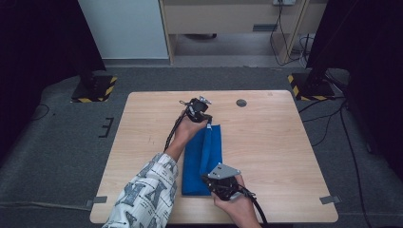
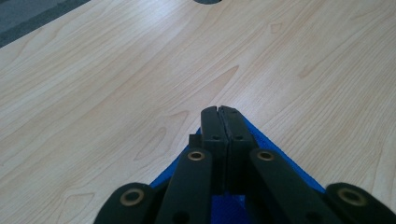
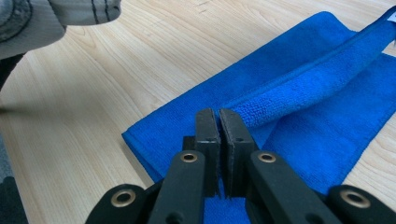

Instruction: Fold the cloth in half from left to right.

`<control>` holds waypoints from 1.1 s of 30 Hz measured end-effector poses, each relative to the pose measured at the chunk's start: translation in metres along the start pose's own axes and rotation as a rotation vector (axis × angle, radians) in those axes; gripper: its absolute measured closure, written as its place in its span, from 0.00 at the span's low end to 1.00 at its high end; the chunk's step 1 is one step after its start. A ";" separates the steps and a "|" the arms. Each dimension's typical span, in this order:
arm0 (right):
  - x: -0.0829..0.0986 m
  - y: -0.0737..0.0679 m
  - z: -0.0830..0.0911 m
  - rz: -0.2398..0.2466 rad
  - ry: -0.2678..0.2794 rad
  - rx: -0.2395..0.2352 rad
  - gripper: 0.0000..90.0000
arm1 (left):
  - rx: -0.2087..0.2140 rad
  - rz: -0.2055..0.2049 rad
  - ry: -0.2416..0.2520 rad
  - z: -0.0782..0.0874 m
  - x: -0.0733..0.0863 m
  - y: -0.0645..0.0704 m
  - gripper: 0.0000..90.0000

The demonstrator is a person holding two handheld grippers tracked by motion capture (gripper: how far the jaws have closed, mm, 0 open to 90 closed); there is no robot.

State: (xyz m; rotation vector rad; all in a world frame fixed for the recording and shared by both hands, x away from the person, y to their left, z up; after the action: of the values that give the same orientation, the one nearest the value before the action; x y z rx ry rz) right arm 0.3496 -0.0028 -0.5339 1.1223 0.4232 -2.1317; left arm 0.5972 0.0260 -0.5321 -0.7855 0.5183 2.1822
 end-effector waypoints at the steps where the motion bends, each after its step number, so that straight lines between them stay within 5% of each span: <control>1: 0.001 0.000 0.001 0.000 -0.001 0.000 0.97 | 0.000 0.000 0.000 0.000 0.000 0.000 0.99; 15: 0.018 0.007 0.000 -0.019 -0.034 0.008 0.95 | 0.007 0.006 -0.020 -0.015 0.005 0.004 0.99; 27: 0.038 0.018 0.000 -0.055 -0.120 0.043 0.69 | 0.040 0.028 0.000 -0.020 0.007 0.011 0.87; 33: 0.047 0.029 0.003 -0.084 -0.148 0.055 0.65 | 0.037 0.053 0.022 -0.019 0.006 0.011 0.79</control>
State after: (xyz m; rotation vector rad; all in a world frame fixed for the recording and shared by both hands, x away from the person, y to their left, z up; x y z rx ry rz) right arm 0.3491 -0.0446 -0.5695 0.9844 0.3502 -2.2945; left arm 0.5930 0.0113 -0.5494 -0.7853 0.5952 2.2088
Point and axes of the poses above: each handheld gripper's, and its own axes: z roughly backward along the jaws, x roughly out of its underside, y roughly to its right, the point moved 9 cm from there along -z, roughly forward along the jaws, and after that the axes turned 6 degrees about x, right-handed, at the moved point
